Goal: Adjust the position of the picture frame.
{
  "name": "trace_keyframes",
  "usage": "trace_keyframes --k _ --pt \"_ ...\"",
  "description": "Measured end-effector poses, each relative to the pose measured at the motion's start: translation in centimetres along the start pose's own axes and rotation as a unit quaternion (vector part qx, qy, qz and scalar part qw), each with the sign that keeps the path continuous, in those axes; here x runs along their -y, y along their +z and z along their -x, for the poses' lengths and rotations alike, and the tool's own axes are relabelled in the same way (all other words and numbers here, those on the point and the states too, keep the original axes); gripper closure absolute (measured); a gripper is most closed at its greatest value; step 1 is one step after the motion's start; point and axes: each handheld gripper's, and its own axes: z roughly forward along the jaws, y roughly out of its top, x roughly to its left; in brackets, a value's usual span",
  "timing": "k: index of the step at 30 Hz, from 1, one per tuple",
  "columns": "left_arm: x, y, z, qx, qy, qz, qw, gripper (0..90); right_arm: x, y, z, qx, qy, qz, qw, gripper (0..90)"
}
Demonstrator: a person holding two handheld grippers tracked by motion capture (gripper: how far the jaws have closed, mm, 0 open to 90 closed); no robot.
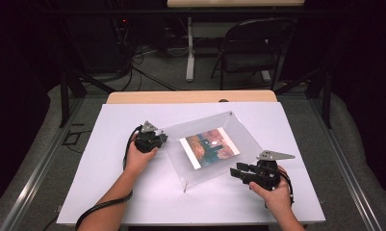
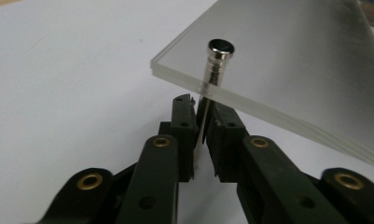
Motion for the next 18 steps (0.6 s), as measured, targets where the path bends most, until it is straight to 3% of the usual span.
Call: trace_keyframes --k 10,18 --pt "-0.2 -0.6 0.0 0.011 -0.002 -0.002 0.9999 84.0 0.1 -0.1 -0.9 -0.007 -0.008 -0.006 0.9999 57.2" --pt "-0.8 -2.6 0.9 0.022 -0.009 0.002 0.9997 83.3 1.1 -0.3 -3.7 -0.027 -0.026 -0.013 0.9992 58.9"
